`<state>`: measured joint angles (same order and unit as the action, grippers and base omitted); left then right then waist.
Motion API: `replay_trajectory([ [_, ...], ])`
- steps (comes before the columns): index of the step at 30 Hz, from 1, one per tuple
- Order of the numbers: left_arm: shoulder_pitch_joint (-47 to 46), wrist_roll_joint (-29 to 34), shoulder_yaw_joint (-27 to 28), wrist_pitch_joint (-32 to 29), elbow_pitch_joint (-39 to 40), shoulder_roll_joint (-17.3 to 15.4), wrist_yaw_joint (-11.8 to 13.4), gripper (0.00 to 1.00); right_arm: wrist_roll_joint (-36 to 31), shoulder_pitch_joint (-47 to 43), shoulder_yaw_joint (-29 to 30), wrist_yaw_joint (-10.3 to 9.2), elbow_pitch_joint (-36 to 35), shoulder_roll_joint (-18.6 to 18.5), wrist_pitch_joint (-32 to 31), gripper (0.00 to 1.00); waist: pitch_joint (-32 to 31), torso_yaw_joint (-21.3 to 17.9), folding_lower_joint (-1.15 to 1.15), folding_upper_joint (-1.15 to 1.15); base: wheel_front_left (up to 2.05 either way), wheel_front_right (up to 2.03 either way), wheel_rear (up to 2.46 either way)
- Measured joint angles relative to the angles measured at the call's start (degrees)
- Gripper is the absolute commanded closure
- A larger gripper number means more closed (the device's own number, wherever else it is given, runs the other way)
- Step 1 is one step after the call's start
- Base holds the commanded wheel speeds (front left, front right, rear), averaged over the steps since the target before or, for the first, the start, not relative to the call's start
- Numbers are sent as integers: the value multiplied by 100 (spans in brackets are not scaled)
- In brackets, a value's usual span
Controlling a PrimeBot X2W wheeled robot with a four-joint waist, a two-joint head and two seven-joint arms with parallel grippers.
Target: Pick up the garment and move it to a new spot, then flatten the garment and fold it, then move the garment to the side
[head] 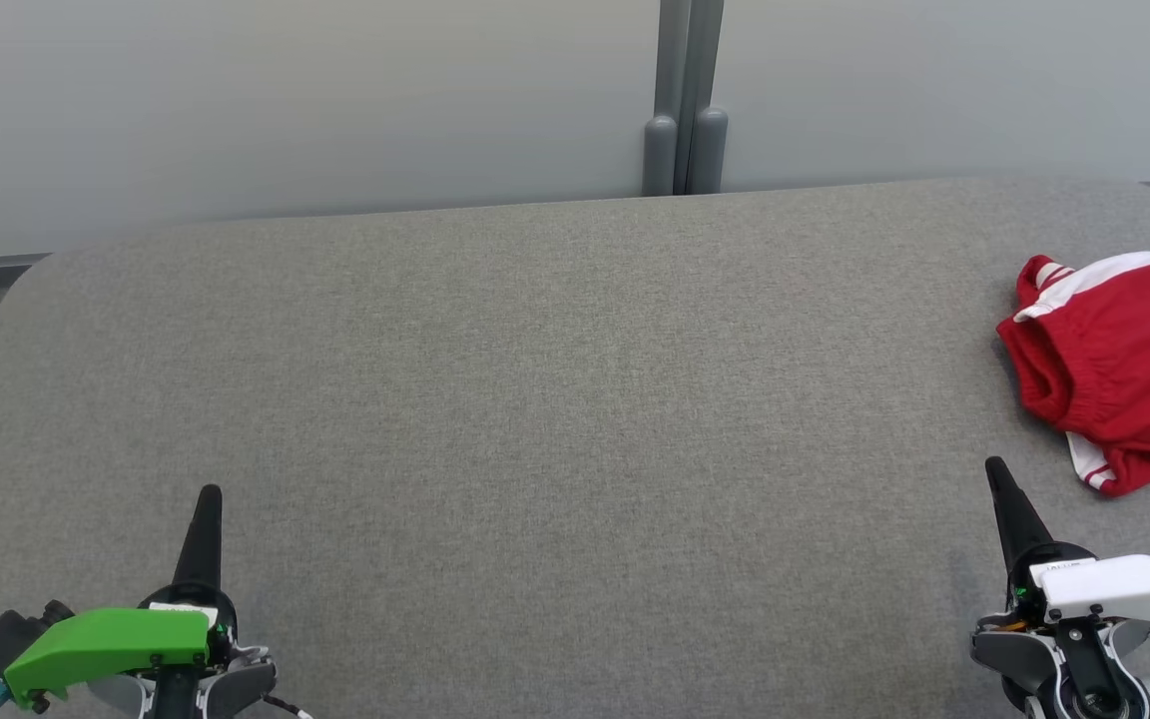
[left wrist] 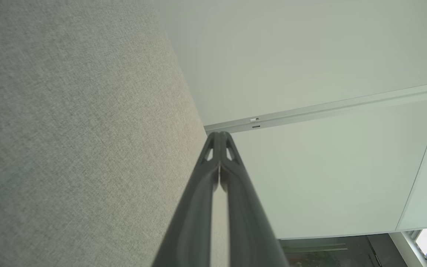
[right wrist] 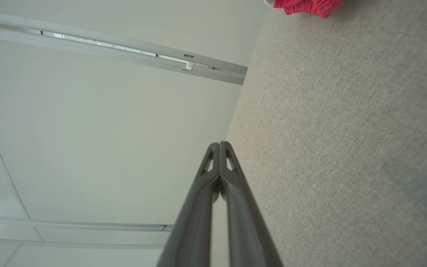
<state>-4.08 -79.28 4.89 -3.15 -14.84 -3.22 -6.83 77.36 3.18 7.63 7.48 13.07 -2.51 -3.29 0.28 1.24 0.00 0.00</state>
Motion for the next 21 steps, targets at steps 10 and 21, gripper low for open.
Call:
replay_trajectory([
  [10, -29, -469, 48, -133, 57, 12, -23, 100, 566, 71, -37, 0, 2, -8, -121, 100, -4, -43, 0, 0, 0, 0, 0],
  [21, -68, -960, 89, -236, 112, 24, -30, 100, 1079, 133, -68, 0, 2, -15, -238, 100, -9, -87, 0, 0, 0, 0, 0],
])
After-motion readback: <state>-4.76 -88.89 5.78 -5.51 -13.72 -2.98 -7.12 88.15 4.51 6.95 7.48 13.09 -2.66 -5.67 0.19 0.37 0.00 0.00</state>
